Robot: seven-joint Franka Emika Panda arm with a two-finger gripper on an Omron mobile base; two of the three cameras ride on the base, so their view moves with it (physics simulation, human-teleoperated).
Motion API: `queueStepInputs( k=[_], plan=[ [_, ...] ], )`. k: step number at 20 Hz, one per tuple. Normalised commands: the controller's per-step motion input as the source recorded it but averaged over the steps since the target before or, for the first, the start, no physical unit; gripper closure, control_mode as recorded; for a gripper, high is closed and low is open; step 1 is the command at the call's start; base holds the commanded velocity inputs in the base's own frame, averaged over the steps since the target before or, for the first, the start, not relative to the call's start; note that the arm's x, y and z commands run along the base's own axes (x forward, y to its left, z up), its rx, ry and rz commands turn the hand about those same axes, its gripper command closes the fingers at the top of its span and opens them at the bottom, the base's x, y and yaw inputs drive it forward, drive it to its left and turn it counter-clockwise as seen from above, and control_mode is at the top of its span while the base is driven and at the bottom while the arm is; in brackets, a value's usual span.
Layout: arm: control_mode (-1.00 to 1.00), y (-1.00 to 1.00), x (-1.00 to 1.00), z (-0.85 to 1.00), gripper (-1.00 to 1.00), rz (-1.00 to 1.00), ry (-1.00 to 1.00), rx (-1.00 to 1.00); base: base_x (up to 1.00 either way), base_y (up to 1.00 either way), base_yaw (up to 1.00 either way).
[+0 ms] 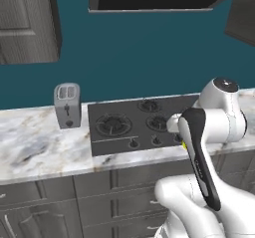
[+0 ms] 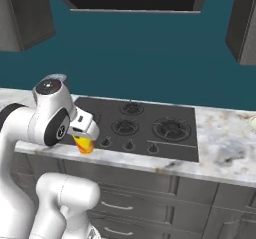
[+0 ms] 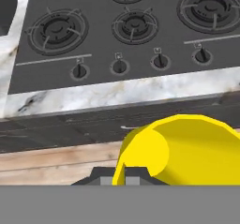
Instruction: Pick the cup and bowl from the counter and place them on the counter next to the sink.
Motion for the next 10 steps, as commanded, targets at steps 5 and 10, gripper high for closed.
queueStepInputs(
  k=[5,10],
  plan=[
    [1.00,0.00,0.00,0.00,1.00,0.00,0.00,0.00,-0.05,-0.02,0.42],
    [1.00,0.00,0.00,0.00,1.00,0.00,0.00,0.00,-0.36,0.00,0.59]
  ],
)
